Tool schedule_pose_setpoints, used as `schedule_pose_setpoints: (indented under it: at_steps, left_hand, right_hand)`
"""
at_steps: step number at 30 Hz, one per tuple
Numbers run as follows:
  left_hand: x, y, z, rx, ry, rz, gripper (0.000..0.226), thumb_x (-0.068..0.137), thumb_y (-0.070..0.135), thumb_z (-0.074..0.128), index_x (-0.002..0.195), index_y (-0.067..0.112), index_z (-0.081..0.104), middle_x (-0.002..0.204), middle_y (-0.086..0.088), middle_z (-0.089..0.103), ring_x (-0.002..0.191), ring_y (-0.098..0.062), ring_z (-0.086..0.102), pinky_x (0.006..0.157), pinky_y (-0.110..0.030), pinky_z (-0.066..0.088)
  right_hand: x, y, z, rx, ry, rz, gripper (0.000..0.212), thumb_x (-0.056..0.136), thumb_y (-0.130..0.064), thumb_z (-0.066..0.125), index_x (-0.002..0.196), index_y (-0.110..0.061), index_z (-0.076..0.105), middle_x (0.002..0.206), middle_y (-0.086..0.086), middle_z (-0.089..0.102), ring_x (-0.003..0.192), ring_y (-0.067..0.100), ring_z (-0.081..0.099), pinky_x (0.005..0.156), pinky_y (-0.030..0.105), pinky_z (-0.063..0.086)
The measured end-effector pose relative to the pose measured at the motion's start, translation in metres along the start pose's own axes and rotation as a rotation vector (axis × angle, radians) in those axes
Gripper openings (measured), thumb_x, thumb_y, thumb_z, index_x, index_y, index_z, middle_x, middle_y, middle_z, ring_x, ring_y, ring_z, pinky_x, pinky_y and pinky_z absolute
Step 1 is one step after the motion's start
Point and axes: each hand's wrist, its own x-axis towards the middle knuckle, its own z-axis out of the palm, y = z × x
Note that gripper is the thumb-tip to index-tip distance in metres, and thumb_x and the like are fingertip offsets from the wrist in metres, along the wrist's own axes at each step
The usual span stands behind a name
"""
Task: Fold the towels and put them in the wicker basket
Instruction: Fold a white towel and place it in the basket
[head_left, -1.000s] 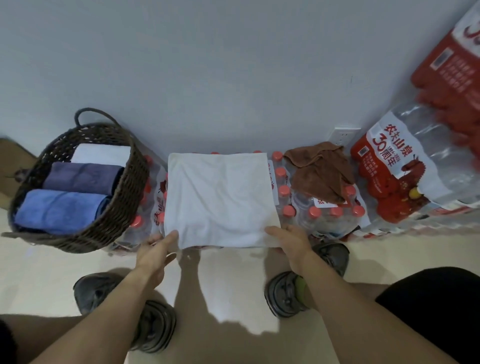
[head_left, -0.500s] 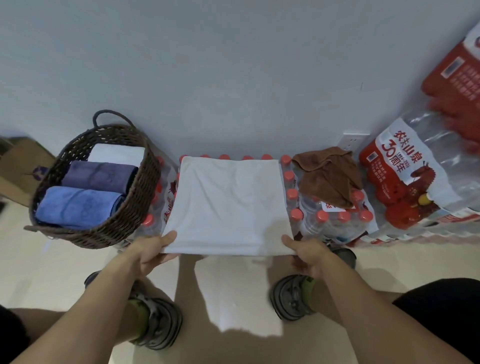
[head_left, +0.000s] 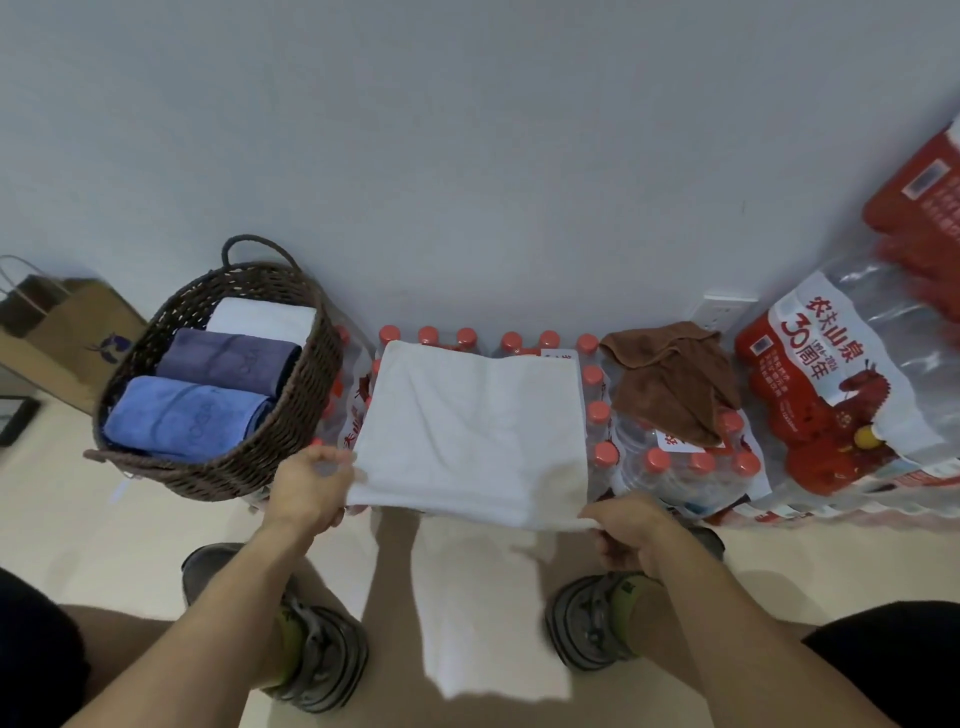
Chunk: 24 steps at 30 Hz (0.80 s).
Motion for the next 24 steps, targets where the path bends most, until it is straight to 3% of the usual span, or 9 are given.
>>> schedule_pose_setpoints:
  at_steps: [4,6,9,11,14,16,18,21,24]
  left_hand:
    - [-0.004,0.022,-0.013,-0.322,-0.211,-0.130,0.022,0.091,0.021,0.067,0.087,-0.001,0.067,0.043,-0.008,0.049,0.033,-0.014,0.036,0.034,-0.017,0.034]
    - [-0.004,0.036,-0.020,-0.488,-0.373,-0.229,0.026,0.089,0.026,0.067,0.077,0.004,0.068,0.052,-0.006,0.055,0.038,-0.011,0.047,0.036,-0.019,0.044]
    - [0.002,0.051,-0.031,-0.609,-0.533,-0.229,0.020,0.079,0.016,0.070,0.089,0.000,0.074,0.086,-0.014,0.073,0.072,-0.017,0.073,0.063,-0.022,0.060]
    - [0.005,0.057,-0.035,-0.497,-0.606,-0.128,0.036,0.076,0.007,0.074,0.110,-0.002,0.068,0.107,-0.018,0.072,0.097,-0.024,0.072,0.082,-0.029,0.059]
    - [0.005,0.065,-0.033,-0.085,-0.446,0.136,0.029,0.075,0.012,0.080,0.101,0.004,0.068,0.089,-0.014,0.076,0.079,-0.018,0.074,0.068,-0.022,0.058]
    - [0.003,0.072,-0.032,0.118,-0.234,0.269,0.018,0.084,0.030,0.074,0.085,0.012,0.071,0.071,-0.009,0.073,0.057,-0.012,0.066,0.052,-0.018,0.052]
    - [0.005,0.077,-0.033,0.238,-0.084,0.400,0.027,0.086,0.041,0.069,0.078,0.016,0.071,0.068,-0.010,0.068,0.055,-0.015,0.060,0.048,-0.022,0.049]
    - [0.001,0.094,-0.040,0.152,-0.044,0.557,0.017,0.085,0.037,0.071,0.084,0.020,0.071,0.079,0.001,0.071,0.068,-0.006,0.067,0.056,-0.016,0.050]
    - [-0.007,0.120,-0.045,-0.169,-0.199,0.595,0.020,0.082,0.026,0.070,0.097,0.014,0.066,0.093,0.002,0.076,0.085,-0.006,0.071,0.071,-0.013,0.054]
  right_hand:
    - [-0.010,-0.023,-0.017,-0.011,-0.117,-0.067,0.012,0.090,-0.015,0.066,0.085,-0.004,0.069,0.056,0.005,0.057,0.041,0.012,0.047,0.043,0.023,0.041]
    - [-0.013,-0.035,-0.026,0.092,-0.166,-0.132,0.022,0.088,-0.024,0.072,0.095,-0.003,0.070,0.065,0.008,0.059,0.044,0.011,0.048,0.042,0.023,0.043]
    - [-0.020,-0.050,-0.033,0.357,-0.221,-0.271,0.032,0.079,-0.031,0.077,0.092,-0.003,0.070,0.066,0.008,0.061,0.052,0.014,0.058,0.049,0.027,0.053]
    - [-0.024,-0.055,-0.038,0.411,-0.252,-0.375,0.043,0.069,-0.023,0.079,0.103,0.003,0.070,0.079,0.013,0.071,0.067,0.019,0.067,0.061,0.029,0.060]
    - [-0.028,-0.062,-0.039,0.261,-0.169,-0.480,0.045,0.063,-0.012,0.084,0.104,0.002,0.071,0.095,0.021,0.074,0.081,0.027,0.070,0.072,0.033,0.062]
    - [-0.028,-0.067,-0.038,0.132,-0.038,-0.556,0.032,0.069,-0.018,0.083,0.095,-0.003,0.074,0.085,0.018,0.074,0.070,0.020,0.068,0.063,0.029,0.059]
    - [-0.029,-0.073,-0.036,0.096,0.016,-0.674,0.025,0.075,-0.029,0.078,0.091,-0.009,0.076,0.077,0.005,0.074,0.066,0.012,0.067,0.060,0.022,0.054]
    - [-0.037,-0.089,-0.038,0.107,0.027,-0.823,0.019,0.089,-0.027,0.068,0.100,-0.014,0.074,0.092,0.003,0.076,0.085,0.017,0.071,0.070,0.026,0.055]
    - [-0.052,-0.111,-0.042,0.221,0.009,-0.924,0.024,0.094,-0.027,0.059,0.109,-0.009,0.067,0.102,0.009,0.074,0.097,0.023,0.071,0.078,0.033,0.058]
